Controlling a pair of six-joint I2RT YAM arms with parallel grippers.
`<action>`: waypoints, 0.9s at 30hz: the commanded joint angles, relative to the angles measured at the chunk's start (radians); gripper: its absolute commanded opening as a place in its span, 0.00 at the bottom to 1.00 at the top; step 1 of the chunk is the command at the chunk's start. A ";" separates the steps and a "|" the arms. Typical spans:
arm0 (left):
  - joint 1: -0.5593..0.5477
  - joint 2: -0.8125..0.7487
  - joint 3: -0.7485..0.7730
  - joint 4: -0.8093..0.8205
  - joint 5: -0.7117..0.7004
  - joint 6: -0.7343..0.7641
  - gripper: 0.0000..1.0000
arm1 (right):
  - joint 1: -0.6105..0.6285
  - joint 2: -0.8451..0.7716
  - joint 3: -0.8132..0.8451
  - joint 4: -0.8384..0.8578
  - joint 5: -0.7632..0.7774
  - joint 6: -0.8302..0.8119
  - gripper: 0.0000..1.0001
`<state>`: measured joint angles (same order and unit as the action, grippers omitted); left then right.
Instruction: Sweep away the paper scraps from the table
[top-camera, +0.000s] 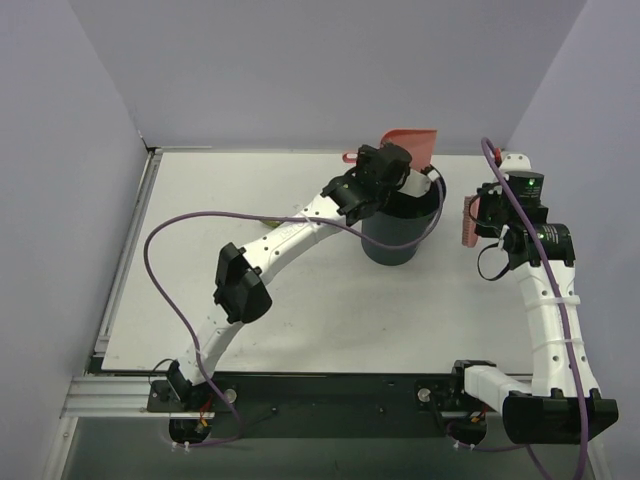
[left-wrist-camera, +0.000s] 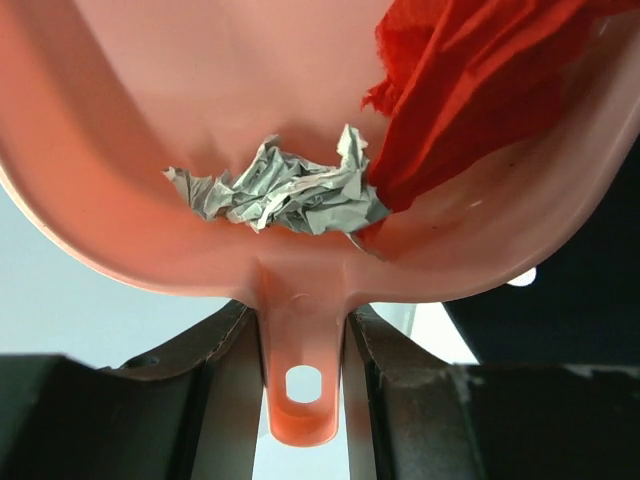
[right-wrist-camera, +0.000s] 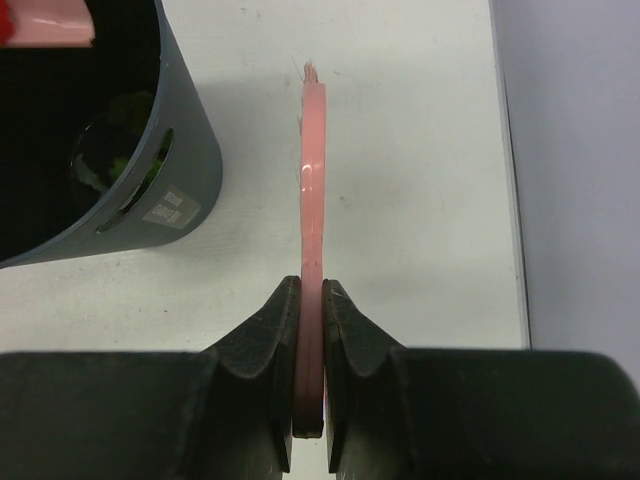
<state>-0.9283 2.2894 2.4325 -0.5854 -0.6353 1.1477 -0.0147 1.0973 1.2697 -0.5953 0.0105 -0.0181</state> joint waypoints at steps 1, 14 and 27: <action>-0.030 -0.062 -0.032 0.330 -0.092 0.327 0.00 | -0.008 -0.022 0.014 0.002 -0.038 0.018 0.00; -0.047 -0.209 -0.423 0.875 0.063 0.850 0.00 | -0.030 -0.034 -0.030 0.023 -0.066 0.017 0.00; 0.014 -0.199 -0.412 1.076 0.140 0.805 0.00 | -0.041 -0.040 -0.023 0.029 -0.096 0.047 0.00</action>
<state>-0.9325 2.1689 2.0109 0.2955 -0.5579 1.9633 -0.0471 1.0775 1.2366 -0.5938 -0.0624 0.0051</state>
